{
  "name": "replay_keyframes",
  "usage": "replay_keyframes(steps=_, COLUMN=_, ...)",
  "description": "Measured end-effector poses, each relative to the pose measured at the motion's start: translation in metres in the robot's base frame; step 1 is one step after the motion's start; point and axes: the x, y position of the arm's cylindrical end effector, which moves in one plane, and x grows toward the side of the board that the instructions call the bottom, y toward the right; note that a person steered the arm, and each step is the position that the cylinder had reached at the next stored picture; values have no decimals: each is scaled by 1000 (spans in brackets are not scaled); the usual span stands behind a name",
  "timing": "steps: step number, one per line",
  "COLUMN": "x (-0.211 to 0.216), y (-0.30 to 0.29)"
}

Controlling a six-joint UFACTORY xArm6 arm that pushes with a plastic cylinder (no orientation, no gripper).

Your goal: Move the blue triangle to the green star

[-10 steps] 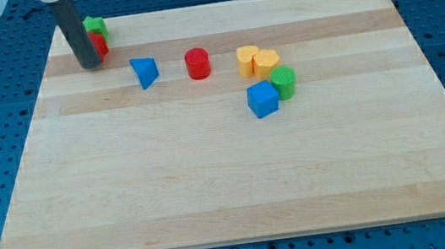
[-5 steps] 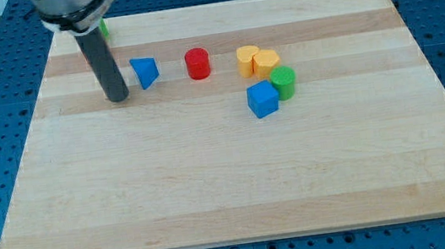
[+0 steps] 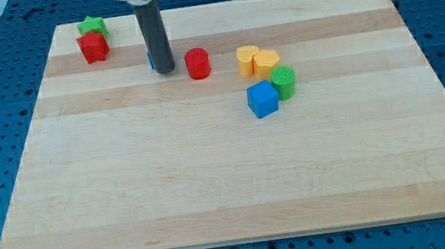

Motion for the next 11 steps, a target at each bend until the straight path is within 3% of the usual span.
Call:
replay_keyframes(steps=3, x=-70, y=3)
replay_keyframes(steps=6, x=-55, y=-16)
replay_keyframes(steps=11, x=-93, y=-10)
